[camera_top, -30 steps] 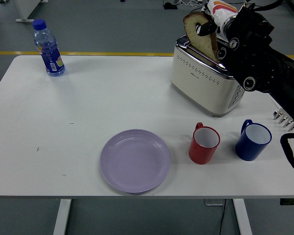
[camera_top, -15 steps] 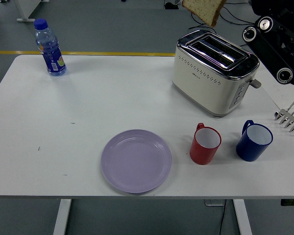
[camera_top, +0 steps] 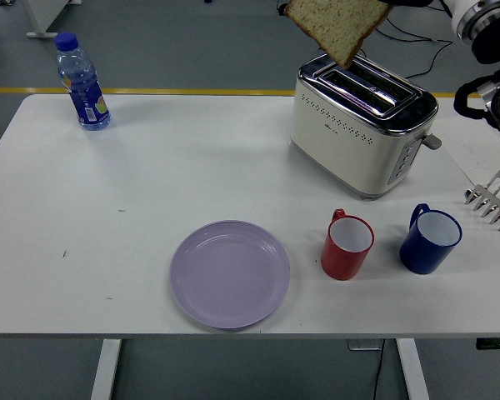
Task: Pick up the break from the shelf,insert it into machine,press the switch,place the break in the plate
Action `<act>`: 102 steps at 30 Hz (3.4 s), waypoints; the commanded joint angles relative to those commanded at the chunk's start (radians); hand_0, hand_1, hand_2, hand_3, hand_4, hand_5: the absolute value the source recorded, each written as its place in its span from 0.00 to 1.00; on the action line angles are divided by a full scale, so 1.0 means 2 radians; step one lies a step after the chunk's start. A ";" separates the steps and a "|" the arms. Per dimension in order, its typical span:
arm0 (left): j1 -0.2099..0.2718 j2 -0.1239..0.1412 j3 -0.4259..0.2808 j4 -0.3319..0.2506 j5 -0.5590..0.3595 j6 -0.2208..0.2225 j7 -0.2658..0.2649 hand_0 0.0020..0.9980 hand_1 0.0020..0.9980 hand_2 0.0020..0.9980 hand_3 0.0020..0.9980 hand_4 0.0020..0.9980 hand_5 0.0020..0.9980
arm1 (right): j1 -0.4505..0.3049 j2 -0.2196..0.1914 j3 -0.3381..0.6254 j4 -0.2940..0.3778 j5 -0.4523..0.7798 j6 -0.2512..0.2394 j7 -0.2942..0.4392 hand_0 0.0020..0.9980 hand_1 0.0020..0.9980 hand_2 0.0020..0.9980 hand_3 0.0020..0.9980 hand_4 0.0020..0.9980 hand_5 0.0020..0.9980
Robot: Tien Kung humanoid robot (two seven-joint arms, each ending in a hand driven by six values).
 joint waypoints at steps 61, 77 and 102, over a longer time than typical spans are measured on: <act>0.000 -0.003 0.007 0.000 -0.006 -0.002 -0.003 0.66 0.59 0.59 0.60 0.33 0.94 | -0.200 0.146 -0.192 -0.044 0.155 -0.046 0.068 0.21 0.27 0.36 0.47 0.33 0.00; -0.002 -0.004 0.002 0.000 -0.001 -0.002 -0.002 0.66 0.59 0.59 0.60 0.33 0.95 | -0.185 0.169 -0.215 -0.081 0.159 0.010 0.156 0.42 0.48 0.51 0.54 0.43 0.00; 0.001 -0.004 0.007 0.000 -0.002 -0.001 -0.001 0.66 0.59 0.59 0.60 0.33 0.94 | -0.181 0.170 -0.197 -0.098 0.026 0.035 0.153 0.64 0.65 0.63 0.66 0.54 0.00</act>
